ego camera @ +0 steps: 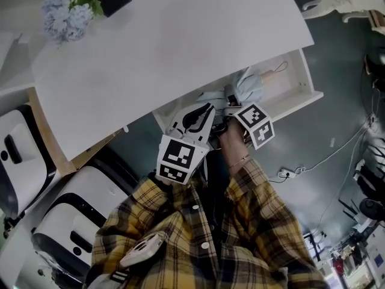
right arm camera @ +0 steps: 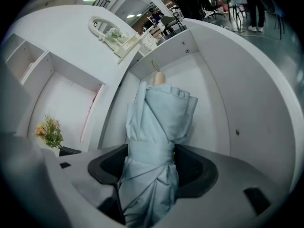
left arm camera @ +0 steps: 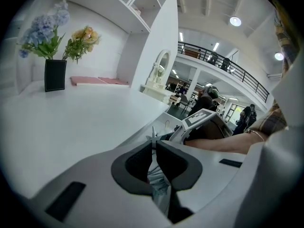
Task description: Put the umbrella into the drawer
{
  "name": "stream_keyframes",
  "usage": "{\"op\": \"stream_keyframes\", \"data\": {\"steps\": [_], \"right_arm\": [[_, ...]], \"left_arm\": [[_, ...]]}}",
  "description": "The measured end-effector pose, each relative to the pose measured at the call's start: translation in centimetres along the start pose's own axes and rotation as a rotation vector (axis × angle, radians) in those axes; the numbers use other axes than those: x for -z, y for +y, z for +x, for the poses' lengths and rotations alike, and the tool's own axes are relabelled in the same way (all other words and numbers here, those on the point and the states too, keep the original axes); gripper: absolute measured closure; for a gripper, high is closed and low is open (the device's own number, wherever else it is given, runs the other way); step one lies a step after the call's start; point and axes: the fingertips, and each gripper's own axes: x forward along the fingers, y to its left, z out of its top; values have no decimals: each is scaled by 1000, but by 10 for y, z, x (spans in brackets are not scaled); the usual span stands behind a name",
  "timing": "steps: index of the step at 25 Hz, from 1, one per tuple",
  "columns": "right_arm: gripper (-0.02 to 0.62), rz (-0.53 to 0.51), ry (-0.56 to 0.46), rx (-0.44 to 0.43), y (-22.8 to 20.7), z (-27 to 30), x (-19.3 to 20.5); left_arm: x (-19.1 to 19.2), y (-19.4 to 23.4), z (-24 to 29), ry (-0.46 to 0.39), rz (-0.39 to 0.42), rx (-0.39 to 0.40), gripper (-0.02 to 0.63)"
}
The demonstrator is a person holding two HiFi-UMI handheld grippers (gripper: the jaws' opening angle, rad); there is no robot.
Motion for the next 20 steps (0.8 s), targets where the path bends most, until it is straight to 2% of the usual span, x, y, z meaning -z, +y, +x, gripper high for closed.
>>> {"op": "stream_keyframes", "data": {"steps": [12, 20], "right_arm": [[281, -2, 17, 81, -19, 13, 5], [278, 5, 25, 90, -21, 22, 7]], "left_arm": [[9, 2, 5, 20, -20, -12, 563], [9, 1, 8, 18, -27, -17, 563]]}}
